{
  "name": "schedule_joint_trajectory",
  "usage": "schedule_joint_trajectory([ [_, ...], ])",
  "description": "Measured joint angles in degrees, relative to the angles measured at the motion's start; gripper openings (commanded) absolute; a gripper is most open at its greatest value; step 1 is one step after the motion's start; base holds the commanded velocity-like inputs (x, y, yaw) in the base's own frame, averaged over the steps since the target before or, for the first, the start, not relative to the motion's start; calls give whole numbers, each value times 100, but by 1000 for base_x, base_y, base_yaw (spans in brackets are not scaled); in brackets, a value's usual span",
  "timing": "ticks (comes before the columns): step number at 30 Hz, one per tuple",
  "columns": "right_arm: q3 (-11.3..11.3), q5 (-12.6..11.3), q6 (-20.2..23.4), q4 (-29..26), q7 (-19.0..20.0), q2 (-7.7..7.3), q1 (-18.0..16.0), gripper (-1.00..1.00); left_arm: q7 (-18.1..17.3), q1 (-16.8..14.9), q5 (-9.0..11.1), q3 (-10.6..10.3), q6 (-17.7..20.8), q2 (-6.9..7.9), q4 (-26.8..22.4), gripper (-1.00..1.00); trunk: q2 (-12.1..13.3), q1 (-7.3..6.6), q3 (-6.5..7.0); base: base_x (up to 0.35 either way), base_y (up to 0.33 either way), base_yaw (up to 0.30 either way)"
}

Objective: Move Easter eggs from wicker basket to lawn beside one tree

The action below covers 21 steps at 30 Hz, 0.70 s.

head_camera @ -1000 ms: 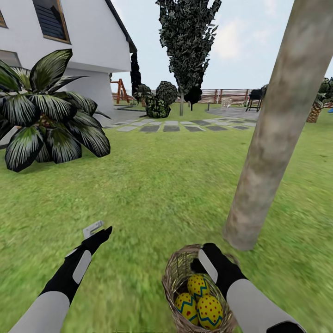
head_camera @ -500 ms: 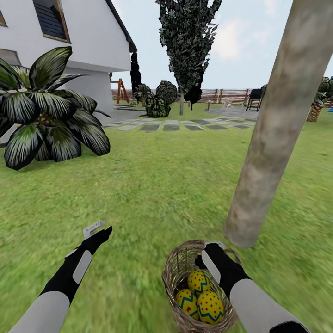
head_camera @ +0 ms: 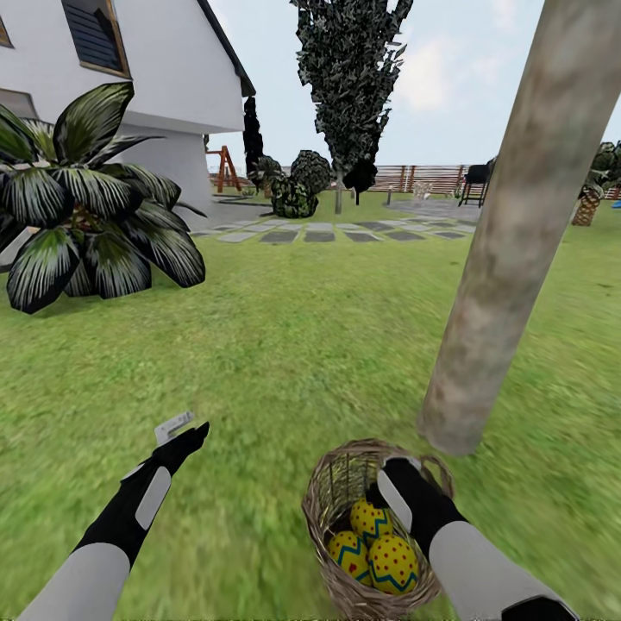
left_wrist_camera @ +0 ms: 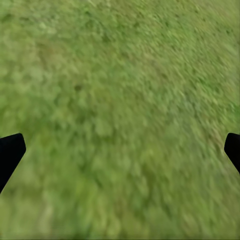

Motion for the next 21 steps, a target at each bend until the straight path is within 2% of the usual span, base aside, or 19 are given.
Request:
schedule_joint_trajectory([
  [21, 1, 65, -9, -18, 89, -45, -31, 100, 0, 0, 0, 0, -8, 0, 0, 100, -842, 461, -377, 0, 0, 0],
])
